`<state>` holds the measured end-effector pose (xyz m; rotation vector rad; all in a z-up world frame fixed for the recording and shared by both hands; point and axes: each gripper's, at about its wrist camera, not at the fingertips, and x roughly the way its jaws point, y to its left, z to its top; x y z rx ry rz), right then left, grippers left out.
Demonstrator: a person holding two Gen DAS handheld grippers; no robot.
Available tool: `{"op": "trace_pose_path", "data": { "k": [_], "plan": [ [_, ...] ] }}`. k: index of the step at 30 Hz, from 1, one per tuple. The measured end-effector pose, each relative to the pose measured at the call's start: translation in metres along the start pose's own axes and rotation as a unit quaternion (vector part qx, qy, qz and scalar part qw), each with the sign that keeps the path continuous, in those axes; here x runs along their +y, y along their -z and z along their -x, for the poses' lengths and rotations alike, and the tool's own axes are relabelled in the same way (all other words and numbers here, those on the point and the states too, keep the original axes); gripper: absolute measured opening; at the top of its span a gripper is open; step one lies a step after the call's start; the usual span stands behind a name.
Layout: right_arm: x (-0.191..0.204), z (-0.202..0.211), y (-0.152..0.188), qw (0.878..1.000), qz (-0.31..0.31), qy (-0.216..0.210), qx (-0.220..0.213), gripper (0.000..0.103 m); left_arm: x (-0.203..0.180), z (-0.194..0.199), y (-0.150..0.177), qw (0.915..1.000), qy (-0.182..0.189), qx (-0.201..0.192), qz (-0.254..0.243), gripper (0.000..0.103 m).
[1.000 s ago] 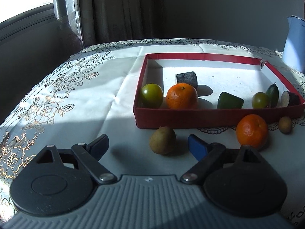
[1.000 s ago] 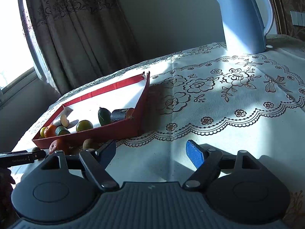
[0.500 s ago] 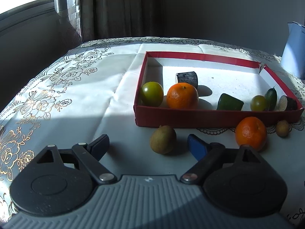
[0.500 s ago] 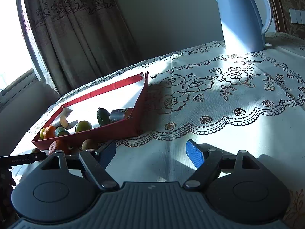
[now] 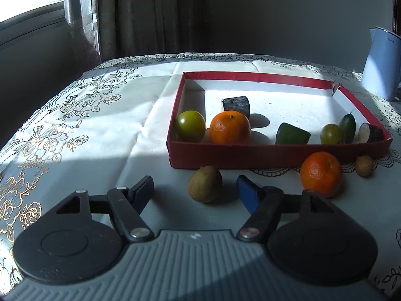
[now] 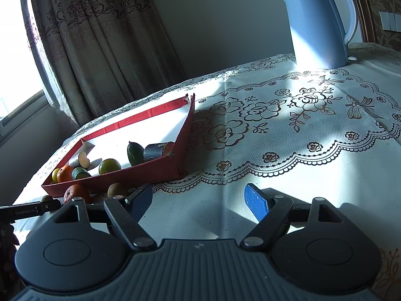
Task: Organize fruits
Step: 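Move the left gripper to the brown kiwi and grasp it, then carry the kiwi into the red tray with the left gripper and open it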
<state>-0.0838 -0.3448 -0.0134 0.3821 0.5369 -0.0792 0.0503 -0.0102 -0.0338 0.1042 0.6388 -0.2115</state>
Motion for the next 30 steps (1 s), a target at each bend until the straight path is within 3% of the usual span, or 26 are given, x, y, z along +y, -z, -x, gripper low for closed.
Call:
{"op": "trace_pose_path", "data": {
  "k": [13,18,23,27,30],
  "plan": [
    [0.0,0.0,0.0,1.0,0.0,0.0,0.0,0.081,-0.011,0.004,0.002,0.9996,-0.004,-0.009,-0.026,0.056],
    [0.0,0.0,0.0,1.0,0.0,0.0,0.0,0.081,-0.014,0.006,0.002,0.9995,0.008,-0.009,-0.028,0.041],
    [-0.001,0.0,0.0,1.0,0.0,0.0,0.0,0.081,-0.015,0.006,0.002,0.9994,0.01,-0.011,-0.03,0.038],
    [-0.001,0.0,0.0,1.0,-0.001,-0.001,0.0,0.081,-0.013,0.007,0.002,0.9996,0.009,-0.012,-0.026,0.025],
    [-0.001,0.0,0.0,1.0,-0.001,-0.001,0.0,0.081,-0.014,0.007,0.003,0.9995,0.007,-0.014,-0.027,0.025]
  ]
}}
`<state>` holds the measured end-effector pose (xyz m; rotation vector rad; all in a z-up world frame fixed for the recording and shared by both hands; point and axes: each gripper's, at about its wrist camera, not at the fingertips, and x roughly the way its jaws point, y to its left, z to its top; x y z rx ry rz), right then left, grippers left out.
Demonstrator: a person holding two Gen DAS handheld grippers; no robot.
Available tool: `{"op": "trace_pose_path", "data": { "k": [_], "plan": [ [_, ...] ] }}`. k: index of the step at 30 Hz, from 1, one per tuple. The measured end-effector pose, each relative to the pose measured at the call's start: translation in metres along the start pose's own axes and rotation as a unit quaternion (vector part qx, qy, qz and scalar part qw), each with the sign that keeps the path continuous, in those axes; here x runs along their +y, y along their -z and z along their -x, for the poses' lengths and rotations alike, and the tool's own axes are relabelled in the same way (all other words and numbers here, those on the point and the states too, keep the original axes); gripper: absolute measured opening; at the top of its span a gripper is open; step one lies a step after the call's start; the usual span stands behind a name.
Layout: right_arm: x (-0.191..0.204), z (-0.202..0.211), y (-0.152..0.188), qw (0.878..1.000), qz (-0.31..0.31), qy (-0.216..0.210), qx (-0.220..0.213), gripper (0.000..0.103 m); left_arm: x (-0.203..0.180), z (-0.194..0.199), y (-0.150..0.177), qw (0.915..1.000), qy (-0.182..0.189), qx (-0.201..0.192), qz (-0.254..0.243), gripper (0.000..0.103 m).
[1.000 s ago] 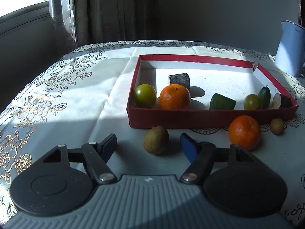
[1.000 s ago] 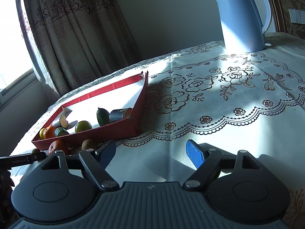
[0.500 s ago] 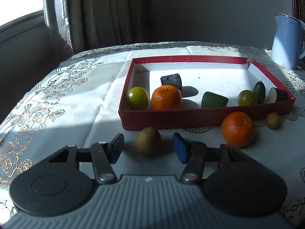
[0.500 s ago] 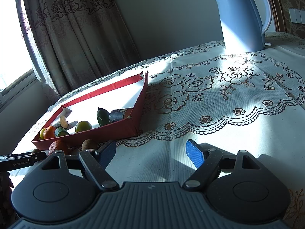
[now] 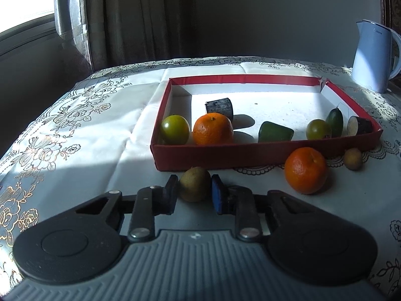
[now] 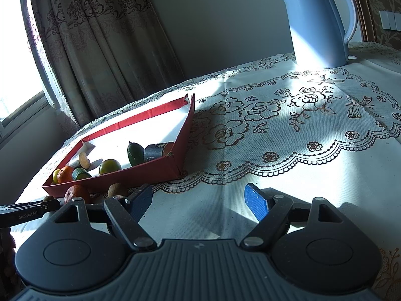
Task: Organize fruits
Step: 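Carry the kiwi into the red tray with the left gripper and open it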
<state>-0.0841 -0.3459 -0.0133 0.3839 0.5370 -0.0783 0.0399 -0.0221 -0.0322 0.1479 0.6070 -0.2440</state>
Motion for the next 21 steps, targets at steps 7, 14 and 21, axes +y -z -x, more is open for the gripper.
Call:
{"op": "trace_pose_path", "data": {
  "k": [7,14,21],
  "plan": [
    [0.0,0.0,0.0,1.0,-0.002,-0.003,0.0,0.082,-0.002,0.001,0.001,0.9999,-0.008,-0.002,-0.006,0.025],
    [0.0,0.0,0.0,1.0,-0.004,-0.004,0.0,0.082,-0.003,0.002,0.0,0.9997,-0.023,-0.003,-0.007,0.025],
    [0.0,0.0,0.0,1.0,-0.005,-0.004,0.0,0.082,-0.017,0.02,-0.016,0.9993,-0.012,-0.033,-0.009,0.025]
  ]
}}
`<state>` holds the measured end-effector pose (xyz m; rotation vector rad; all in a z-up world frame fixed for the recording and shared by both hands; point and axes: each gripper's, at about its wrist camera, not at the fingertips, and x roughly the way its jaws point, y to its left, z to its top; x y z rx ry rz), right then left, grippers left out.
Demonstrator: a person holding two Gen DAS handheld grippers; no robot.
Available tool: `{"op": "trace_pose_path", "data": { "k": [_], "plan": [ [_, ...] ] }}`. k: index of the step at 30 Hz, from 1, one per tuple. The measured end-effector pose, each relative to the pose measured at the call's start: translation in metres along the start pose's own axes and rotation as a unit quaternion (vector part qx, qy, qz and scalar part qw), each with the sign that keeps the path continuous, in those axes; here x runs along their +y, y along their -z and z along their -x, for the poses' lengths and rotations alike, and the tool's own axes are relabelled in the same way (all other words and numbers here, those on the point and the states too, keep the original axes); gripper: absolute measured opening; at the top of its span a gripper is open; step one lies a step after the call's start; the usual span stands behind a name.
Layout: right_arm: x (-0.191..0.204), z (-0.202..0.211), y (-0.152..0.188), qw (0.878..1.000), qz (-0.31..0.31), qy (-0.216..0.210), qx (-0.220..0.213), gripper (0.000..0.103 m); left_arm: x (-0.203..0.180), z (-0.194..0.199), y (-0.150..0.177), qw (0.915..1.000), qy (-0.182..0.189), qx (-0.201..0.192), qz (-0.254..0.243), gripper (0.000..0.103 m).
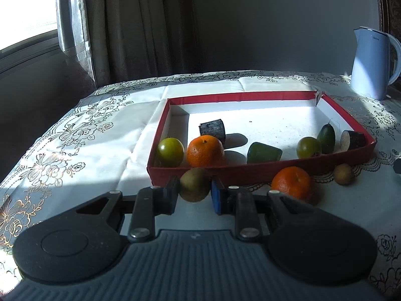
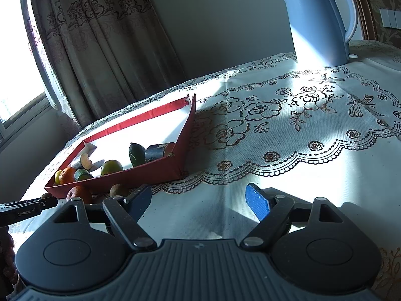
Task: Organize fruits
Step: 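Carry the kiwi into the red tray with the left gripper and open it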
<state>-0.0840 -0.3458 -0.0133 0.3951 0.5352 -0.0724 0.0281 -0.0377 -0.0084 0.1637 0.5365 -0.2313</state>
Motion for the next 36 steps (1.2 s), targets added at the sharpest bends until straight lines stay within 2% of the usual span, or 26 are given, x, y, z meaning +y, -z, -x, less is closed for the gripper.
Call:
{"op": "trace_pose_path", "data": {
  "k": [6,9,18,27,28,30,34,36],
  "plan": [
    [0.0,0.0,0.0,1.0,-0.002,-0.001,0.0,0.082,-0.024,0.002,-0.028,0.9993,-0.006,-0.03,-0.019,0.025],
    [-0.001,0.0,0.0,1.0,-0.003,-0.003,0.0,0.083,-0.034,-0.009,-0.039,0.9992,-0.012,-0.03,-0.024,0.025],
    [-0.001,0.0,-0.001,1.0,-0.004,-0.006,0.001,0.085,-0.045,-0.057,-0.051,1.0,-0.003,0.002,-0.009,0.025],
    [-0.001,0.0,-0.001,1.0,-0.004,-0.011,0.003,0.088,-0.046,-0.076,-0.049,0.9999,-0.006,0.013,-0.003,0.025],
    [-0.001,0.0,-0.001,1.0,-0.004,-0.012,0.004,0.088,-0.046,-0.076,-0.049,0.9999,-0.008,0.011,-0.004,0.026],
    [-0.001,-0.001,-0.001,1.0,-0.004,-0.012,0.004,0.089,-0.047,-0.077,-0.049,0.9999,-0.013,0.009,-0.005,0.036],
    [-0.001,-0.001,-0.001,1.0,-0.004,-0.012,0.004,0.089,-0.047,-0.078,-0.049,0.9999,-0.014,0.007,-0.006,0.038],
    [-0.001,-0.001,-0.001,1.0,-0.004,-0.012,0.004,0.089,-0.047,-0.077,-0.049,0.9999,-0.015,0.005,-0.006,0.043]
  ]
}}
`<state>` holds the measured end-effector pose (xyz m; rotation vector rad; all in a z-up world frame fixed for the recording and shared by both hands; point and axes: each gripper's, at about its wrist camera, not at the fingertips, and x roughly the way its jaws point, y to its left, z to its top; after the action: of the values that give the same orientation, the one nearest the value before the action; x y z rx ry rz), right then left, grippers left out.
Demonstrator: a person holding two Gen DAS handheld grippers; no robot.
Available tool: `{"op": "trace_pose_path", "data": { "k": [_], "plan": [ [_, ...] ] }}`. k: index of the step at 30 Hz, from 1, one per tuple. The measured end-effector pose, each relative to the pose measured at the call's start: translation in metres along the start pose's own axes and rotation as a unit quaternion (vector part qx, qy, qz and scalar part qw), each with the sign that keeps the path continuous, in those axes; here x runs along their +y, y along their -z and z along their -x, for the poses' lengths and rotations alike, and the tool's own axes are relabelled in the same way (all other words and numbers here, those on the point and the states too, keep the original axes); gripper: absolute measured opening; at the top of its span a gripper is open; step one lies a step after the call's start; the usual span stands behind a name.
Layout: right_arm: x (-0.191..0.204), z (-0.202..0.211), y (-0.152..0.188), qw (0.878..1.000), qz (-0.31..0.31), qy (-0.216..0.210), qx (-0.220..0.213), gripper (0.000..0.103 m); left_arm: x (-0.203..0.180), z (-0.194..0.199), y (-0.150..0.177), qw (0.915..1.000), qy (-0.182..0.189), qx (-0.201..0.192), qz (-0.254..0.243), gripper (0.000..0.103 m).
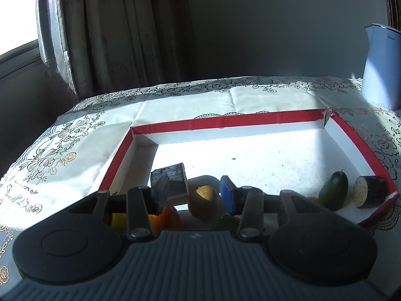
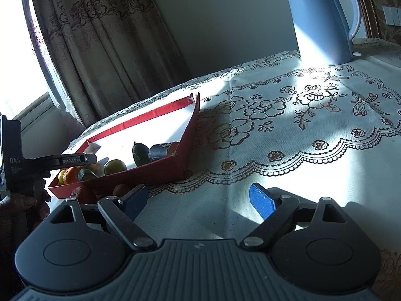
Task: Organize fruits
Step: 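Carry the kiwi into the red tray with the left gripper and open it, then withdraw the open left gripper from the tray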
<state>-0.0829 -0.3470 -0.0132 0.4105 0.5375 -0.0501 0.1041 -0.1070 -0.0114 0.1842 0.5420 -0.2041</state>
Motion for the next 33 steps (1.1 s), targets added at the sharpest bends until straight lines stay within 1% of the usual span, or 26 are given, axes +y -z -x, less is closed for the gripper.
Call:
{"op": "trace_pose_path", "data": {
  "k": [1,2,3,5,7,8,9,11,17,23,26,28,31,33],
  "plan": [
    [0.0,0.0,0.0,1.0,0.0,0.0,0.0,0.089,0.0,0.001,0.0,1.0,-0.002,-0.001,0.0,0.045],
    [0.0,0.0,0.0,1.0,0.0,0.0,0.0,0.089,0.001,0.002,0.0,1.0,-0.005,-0.004,0.001,0.051],
    [0.0,0.0,0.0,1.0,0.0,0.0,0.0,0.089,0.002,0.004,-0.001,0.9999,-0.007,-0.007,0.001,0.053],
    [0.0,0.0,0.0,1.0,0.0,0.0,0.0,0.089,0.004,0.008,-0.001,0.9999,-0.01,-0.012,0.004,0.054],
    [0.0,0.0,0.0,1.0,0.0,0.0,0.0,0.089,0.005,0.015,-0.001,0.9997,-0.015,-0.021,0.003,0.056],
    [0.0,0.0,0.0,1.0,0.0,0.0,0.0,0.089,0.006,0.02,-0.001,0.9995,-0.016,-0.025,0.003,0.061],
    [0.0,0.0,0.0,1.0,0.0,0.0,0.0,0.089,0.007,0.024,0.0,0.9994,-0.018,-0.031,0.003,0.07],
    [0.0,0.0,0.0,1.0,0.0,0.0,0.0,0.089,0.009,0.033,0.003,0.9987,-0.028,-0.042,0.001,0.081],
    [0.0,0.0,0.0,1.0,-0.001,-0.001,0.0,0.089,0.023,0.052,0.012,0.9978,-0.037,-0.055,0.008,0.09],
    [0.0,0.001,0.0,1.0,-0.002,0.003,-0.004,0.089,0.056,0.081,0.032,0.9952,-0.056,-0.068,0.042,0.103],
    [0.002,0.001,0.0,1.0,0.006,0.007,-0.006,0.089,0.072,0.088,0.045,0.9944,-0.067,-0.064,0.052,0.103],
    [0.006,0.003,0.001,1.0,0.019,0.01,-0.011,0.089,0.084,0.09,0.055,0.9934,-0.08,-0.055,0.061,0.103],
    [0.019,0.006,0.002,0.998,0.055,0.01,-0.02,0.089,0.099,0.087,0.066,0.9921,-0.085,-0.04,0.084,0.103],
    [0.03,0.008,0.006,0.997,0.075,0.003,-0.03,0.089,0.105,0.086,0.071,0.9909,-0.089,-0.036,0.094,0.103]
  ]
}}
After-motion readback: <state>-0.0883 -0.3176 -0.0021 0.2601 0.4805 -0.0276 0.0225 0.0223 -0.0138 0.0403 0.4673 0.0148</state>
